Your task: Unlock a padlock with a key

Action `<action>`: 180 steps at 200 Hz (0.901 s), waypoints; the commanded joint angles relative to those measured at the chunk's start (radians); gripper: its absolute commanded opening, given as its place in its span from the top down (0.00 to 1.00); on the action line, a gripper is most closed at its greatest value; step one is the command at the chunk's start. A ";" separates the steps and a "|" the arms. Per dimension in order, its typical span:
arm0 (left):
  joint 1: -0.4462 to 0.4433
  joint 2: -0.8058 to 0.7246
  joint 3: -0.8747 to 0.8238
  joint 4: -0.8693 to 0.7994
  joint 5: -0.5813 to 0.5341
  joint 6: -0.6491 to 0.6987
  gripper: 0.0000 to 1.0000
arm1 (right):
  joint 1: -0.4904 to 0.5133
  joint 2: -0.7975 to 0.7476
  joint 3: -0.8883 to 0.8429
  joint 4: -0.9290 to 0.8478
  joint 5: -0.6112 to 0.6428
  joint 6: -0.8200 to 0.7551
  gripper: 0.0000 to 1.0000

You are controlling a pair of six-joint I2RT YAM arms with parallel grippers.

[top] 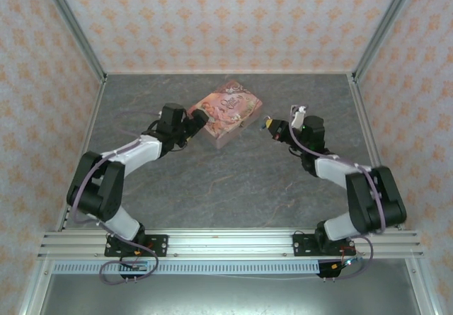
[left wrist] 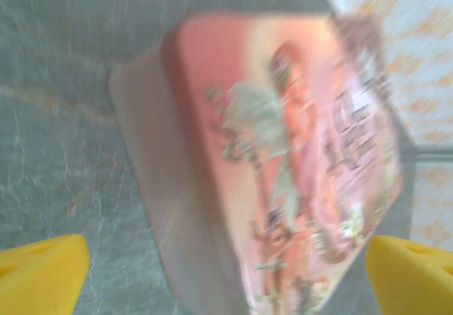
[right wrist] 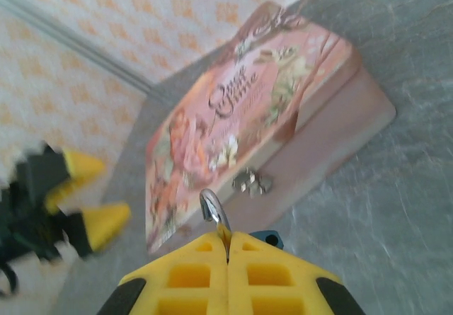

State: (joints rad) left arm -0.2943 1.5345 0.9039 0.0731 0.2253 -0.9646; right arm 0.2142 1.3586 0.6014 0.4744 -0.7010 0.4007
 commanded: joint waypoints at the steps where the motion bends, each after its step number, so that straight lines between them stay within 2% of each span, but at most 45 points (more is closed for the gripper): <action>1: 0.004 -0.117 -0.027 0.050 -0.224 0.047 0.00 | 0.017 -0.122 0.048 -0.462 -0.029 -0.207 1.00; 23: 0.005 -0.201 -0.051 0.045 -0.322 0.072 0.00 | 0.040 -0.231 0.074 -0.685 0.001 -0.232 1.00; 43: 0.004 -0.272 -0.076 0.037 -0.410 0.077 0.00 | 0.046 -0.278 0.122 -0.871 0.049 -0.148 1.00; 64: 0.004 -0.331 -0.107 0.033 -0.483 0.079 0.00 | 0.052 -0.250 0.175 -1.034 0.033 -0.082 1.00; 88: 0.004 -0.373 -0.118 -0.010 -0.533 0.082 0.00 | 0.074 -0.149 0.225 -1.163 0.013 -0.069 1.00; 116: 0.004 -0.394 -0.119 -0.059 -0.542 0.085 0.00 | 0.102 -0.041 0.227 -1.167 0.055 -0.061 1.00; 163: 0.004 -0.440 -0.139 -0.094 -0.545 0.108 0.00 | 0.109 0.072 0.199 -1.022 0.080 0.003 1.00; 180: 0.005 -0.458 -0.136 -0.114 -0.553 0.134 0.00 | 0.109 0.089 0.192 -1.005 0.110 -0.008 0.89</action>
State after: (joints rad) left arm -0.2943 1.1145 0.7761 0.0132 -0.2714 -0.8848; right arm 0.3183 1.4258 0.8078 -0.5777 -0.6487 0.3725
